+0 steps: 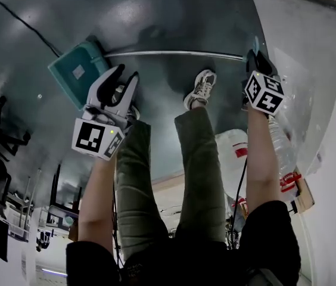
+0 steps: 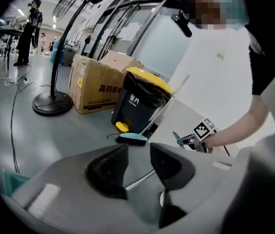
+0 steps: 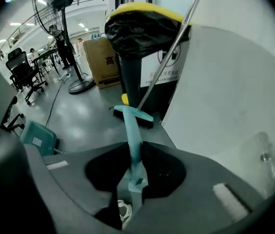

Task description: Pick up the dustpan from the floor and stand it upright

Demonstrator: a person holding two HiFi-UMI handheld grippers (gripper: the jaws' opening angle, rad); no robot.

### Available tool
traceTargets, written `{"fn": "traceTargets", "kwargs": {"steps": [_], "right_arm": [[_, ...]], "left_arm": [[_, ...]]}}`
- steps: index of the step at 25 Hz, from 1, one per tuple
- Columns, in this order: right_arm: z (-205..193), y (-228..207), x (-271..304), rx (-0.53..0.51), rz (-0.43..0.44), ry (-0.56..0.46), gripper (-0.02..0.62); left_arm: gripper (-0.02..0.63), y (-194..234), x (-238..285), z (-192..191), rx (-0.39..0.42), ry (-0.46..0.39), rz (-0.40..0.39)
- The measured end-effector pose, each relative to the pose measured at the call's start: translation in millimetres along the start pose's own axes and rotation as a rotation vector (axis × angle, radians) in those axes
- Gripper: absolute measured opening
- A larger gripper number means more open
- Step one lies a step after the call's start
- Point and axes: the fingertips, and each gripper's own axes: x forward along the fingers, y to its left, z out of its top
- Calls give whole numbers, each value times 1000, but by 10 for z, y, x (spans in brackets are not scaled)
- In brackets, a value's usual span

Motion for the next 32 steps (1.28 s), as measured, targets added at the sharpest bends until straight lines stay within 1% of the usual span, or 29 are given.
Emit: {"fn": "traceTargets", "kwargs": {"steps": [4, 10, 15, 19, 22, 30, 32], "right_arm": [[296, 1, -451, -5, -47, -21, 72], [731, -210, -1056, -88, -119, -53, 72], [1023, -421, -1440, -152, -168, -73, 74], [1219, -570, -1767, -177, -217, -90, 78], [1362, -706, -1984, -189, -250, -103, 83], [1705, -1084, -2497, -275, -319, -128, 91], [1766, -1168, -2592, -282, -335, -127, 94]], "left_arm": [[169, 5, -336, 300, -14, -28, 26], [169, 6, -817, 550, -18, -39, 68], [169, -34, -1059, 704, -28, -59, 95], [169, -152, -1161, 807, -45, -84, 95], [169, -292, -1160, 867, -52, -91, 81], [169, -687, -1146, 1144, -51, -127, 48], [169, -760, -1180, 1236, -44, -135, 46]]}}
